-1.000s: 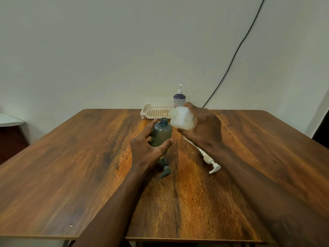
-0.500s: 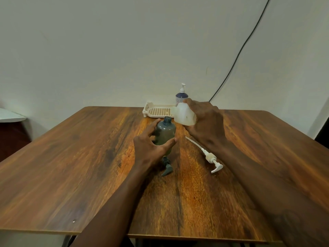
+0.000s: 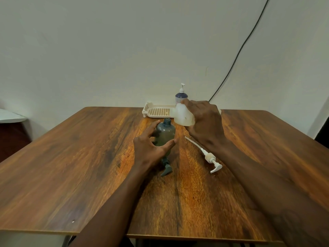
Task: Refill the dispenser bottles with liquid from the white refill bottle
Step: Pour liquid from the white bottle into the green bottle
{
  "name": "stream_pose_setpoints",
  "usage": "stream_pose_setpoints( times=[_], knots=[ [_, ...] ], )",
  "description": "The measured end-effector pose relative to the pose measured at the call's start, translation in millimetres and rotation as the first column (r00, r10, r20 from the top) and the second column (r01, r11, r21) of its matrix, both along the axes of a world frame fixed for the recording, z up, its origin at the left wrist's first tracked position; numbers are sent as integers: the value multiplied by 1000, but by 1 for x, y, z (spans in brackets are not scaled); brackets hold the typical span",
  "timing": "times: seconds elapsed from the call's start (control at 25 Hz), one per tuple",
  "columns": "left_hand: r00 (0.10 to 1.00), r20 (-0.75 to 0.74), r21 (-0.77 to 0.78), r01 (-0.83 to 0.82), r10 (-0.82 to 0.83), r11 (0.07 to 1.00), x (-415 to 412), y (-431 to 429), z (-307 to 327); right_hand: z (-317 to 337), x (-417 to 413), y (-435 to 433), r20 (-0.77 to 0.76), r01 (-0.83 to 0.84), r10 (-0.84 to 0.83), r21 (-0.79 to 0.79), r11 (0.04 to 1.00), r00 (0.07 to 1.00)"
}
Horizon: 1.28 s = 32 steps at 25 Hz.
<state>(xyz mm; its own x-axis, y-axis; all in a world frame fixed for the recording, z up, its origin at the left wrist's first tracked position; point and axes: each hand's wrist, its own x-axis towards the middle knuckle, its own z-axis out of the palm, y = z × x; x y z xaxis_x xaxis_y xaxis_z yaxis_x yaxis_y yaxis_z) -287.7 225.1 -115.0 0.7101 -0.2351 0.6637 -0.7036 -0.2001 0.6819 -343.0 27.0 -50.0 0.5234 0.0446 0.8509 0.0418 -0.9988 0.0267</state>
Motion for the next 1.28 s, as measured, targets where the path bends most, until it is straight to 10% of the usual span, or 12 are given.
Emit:
stream_pose_setpoints(
  times=[1.28],
  knots=[
    [1000, 6, -14, -15, 15, 1000, 2, -1, -1, 8, 3, 2, -4, -7, 7, -26, 1000, 1000]
  ],
)
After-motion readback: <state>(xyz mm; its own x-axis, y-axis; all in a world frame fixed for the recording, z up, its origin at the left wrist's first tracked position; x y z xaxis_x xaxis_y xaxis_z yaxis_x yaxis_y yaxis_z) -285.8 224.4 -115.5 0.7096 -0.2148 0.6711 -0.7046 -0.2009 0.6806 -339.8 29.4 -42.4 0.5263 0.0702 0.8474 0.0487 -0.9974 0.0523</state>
